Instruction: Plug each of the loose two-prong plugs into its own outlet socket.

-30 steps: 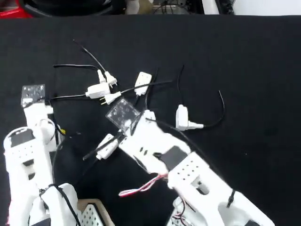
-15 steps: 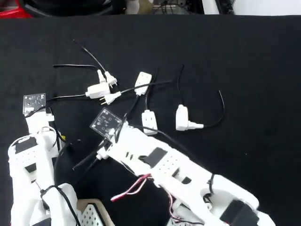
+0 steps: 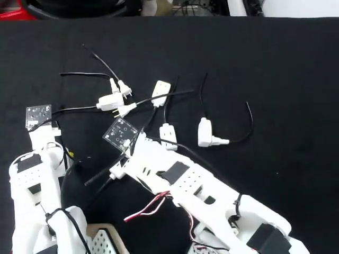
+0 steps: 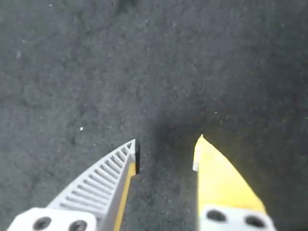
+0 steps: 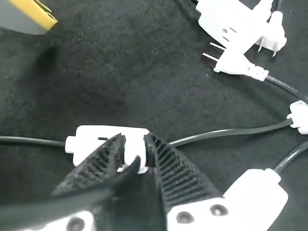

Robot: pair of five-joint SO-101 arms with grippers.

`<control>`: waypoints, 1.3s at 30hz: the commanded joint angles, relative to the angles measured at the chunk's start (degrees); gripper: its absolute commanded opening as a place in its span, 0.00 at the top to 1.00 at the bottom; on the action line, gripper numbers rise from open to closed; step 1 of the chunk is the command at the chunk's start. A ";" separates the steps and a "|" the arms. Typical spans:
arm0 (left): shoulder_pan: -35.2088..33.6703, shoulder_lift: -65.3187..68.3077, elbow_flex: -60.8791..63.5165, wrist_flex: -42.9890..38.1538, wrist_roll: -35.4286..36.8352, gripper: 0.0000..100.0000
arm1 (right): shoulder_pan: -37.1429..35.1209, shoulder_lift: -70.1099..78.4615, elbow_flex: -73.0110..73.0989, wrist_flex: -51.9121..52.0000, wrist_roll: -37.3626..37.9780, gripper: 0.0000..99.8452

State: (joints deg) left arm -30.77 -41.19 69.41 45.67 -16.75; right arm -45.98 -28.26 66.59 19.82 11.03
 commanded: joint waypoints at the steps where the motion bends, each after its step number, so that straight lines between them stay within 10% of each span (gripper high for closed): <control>1: -0.48 -0.62 -0.31 -0.79 0.18 0.80 | -1.05 4.09 -1.89 0.18 0.09 0.99; 24: -0.48 -0.62 1.45 -3.08 0.18 0.80 | 4.31 8.04 -9.71 16.35 3.16 0.99; 39: -0.48 -0.62 1.80 -3.60 0.18 0.80 | 35.78 8.40 -16.22 38.95 22.95 0.99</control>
State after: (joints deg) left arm -30.77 -41.19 71.69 43.03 -16.75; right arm -17.85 -19.74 51.47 57.36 29.67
